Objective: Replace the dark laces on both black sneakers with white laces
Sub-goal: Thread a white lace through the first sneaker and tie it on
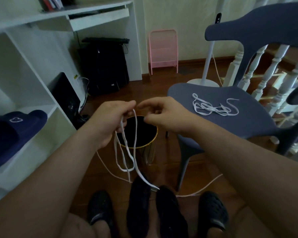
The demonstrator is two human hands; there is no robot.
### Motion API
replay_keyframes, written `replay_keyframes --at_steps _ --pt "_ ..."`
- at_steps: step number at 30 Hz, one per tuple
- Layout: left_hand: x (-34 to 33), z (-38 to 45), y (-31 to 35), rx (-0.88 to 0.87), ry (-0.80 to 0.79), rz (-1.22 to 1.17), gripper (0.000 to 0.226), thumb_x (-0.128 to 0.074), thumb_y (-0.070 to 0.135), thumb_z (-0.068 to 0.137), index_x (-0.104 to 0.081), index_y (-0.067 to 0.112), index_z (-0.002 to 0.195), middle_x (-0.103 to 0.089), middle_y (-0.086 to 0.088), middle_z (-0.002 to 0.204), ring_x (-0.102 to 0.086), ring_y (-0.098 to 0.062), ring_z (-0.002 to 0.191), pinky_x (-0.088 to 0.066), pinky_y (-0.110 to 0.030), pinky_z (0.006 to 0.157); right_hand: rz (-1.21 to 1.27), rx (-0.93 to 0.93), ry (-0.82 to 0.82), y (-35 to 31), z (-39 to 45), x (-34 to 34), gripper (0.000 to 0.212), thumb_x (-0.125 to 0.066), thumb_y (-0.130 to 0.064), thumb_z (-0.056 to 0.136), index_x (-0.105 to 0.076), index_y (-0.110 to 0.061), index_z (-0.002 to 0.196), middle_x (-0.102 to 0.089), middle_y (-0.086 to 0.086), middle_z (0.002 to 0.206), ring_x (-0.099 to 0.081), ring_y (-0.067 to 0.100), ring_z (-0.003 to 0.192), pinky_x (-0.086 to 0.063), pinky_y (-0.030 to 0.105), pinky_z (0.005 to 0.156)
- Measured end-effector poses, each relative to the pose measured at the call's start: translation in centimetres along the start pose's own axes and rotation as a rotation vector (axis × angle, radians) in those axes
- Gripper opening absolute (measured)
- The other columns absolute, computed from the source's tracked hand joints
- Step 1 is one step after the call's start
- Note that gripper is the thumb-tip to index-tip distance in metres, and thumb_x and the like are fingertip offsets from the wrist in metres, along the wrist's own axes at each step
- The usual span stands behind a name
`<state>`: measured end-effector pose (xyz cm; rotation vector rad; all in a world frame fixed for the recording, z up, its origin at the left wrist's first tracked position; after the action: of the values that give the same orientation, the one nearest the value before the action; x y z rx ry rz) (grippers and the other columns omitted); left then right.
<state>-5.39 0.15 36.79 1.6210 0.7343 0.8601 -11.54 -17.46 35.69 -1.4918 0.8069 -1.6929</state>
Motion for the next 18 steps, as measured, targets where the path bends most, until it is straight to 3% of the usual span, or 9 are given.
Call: replay_keyframes --at_steps 3,5,7,9,11,13,16,18 --pt "-0.7 -0.8 0.1 -0.071 -0.051 0.178 0.032 -0.061 0.03 0.104 -0.07 0.011 0.081 -0.057 0.002 0.062 -0.055 -0.009 0.053 -0.044 -0.023 0.055 -0.04 0.023 -0.097 -1.0 0.1 -2.0 0.007 -0.07 -0.029 0.096 -0.074 -0.031 0.101 -0.069 -0.011 0.074 -0.065 0.01 0.068 -0.056 0.034 0.067" --pt "-0.8 -1.0 0.4 -0.116 -0.072 0.172 0.036 -0.06 0.022 0.104 -0.07 0.016 0.07 -0.055 0.003 0.058 -0.054 -0.008 0.052 -0.043 -0.023 0.054 -0.04 -0.032 -0.099 -0.3 0.3 -2.6 0.014 -0.064 -0.027 0.101 -0.073 -0.029 0.091 -0.074 0.003 0.076 -0.07 0.018 0.069 -0.06 0.042 0.072" --pt "-0.4 -1.1 0.6 -0.173 -0.144 0.048 0.037 -0.064 0.018 0.094 -0.059 0.019 0.058 -0.045 0.0 0.055 -0.044 -0.013 0.052 -0.037 -0.027 0.056 -0.069 -0.119 -0.131 1.3 0.5 -2.6 0.018 -0.061 -0.025 0.103 -0.073 -0.026 0.09 -0.076 0.006 0.077 -0.071 0.018 0.069 -0.06 0.038 0.071" --pt "0.2 -1.6 1.0 -0.228 -0.277 -0.158 0.026 -0.068 0.022 0.072 -0.05 0.021 0.053 -0.037 0.0 0.056 -0.034 -0.019 0.057 -0.032 -0.032 0.059 0.067 -0.264 -0.132 3.1 0.4 -2.4 0.014 -0.062 -0.012 0.101 -0.076 -0.012 0.099 -0.078 0.007 0.084 -0.069 0.017 0.071 -0.056 0.029 0.065" --pt "0.8 -2.1 1.3 -0.275 -0.393 -0.327 0.027 -0.072 0.027 0.058 -0.047 0.023 0.05 -0.037 0.001 0.055 -0.031 -0.022 0.063 -0.033 -0.036 0.064 0.375 -0.455 -0.058 5.1 0.3 -2.0 0.017 -0.062 -0.002 0.097 -0.074 -0.003 0.108 -0.078 0.014 0.096 -0.068 0.022 0.078 -0.057 0.031 0.067" --pt "1.0 -2.6 1.5 -0.305 -0.472 -0.434 0.035 -0.077 0.029 0.057 -0.043 0.023 0.049 -0.036 0.003 0.053 -0.033 -0.024 0.066 -0.039 -0.036 0.071 0.64 -0.579 0.072 6.7 0.4 -1.5 0.023 -0.064 -0.01 0.096 -0.072 0.001 0.115 -0.078 0.015 0.102 -0.068 0.026 0.081 -0.059 0.037 0.075" --pt "0.5 -3.4 1.5 -0.28 -0.627 -0.586 0.042 -0.076 0.02 0.061 -0.034 0.021 0.054 -0.03 -0.002 0.054 -0.043 -0.027 0.072 -0.047 -0.039 0.081 0.776 -0.639 0.326 8.5 1.2 -0.2 0.025 -0.064 -0.012 0.098 -0.067 0.002 0.119 -0.072 0.014 0.095 -0.068 0.023 0.074 -0.062 0.036 0.069" --pt "-0.3 -3.7 1.4 -0.246 -0.758 -0.642 0.039 -0.072 0.016 0.068 -0.035 0.019 0.055 -0.03 -0.004 0.055 -0.051 -0.025 0.067 -0.047 -0.039 0.074 0.81 -0.654 0.451 9.4 1.4 0.4 0.021 -0.063 -0.009 0.1 -0.065 0.001 0.119 -0.068 0.016 0.099 -0.067 0.021 0.072 -0.062 0.035 0.062"
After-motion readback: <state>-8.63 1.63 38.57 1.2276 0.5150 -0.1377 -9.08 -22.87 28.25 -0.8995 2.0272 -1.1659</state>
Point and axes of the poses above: each hand's wrist, its own z-axis towards the middle knuckle, its own x-axis out of the back of the hand, y = z × x, the point moved 4 cm from there along z, towards the middle knuckle
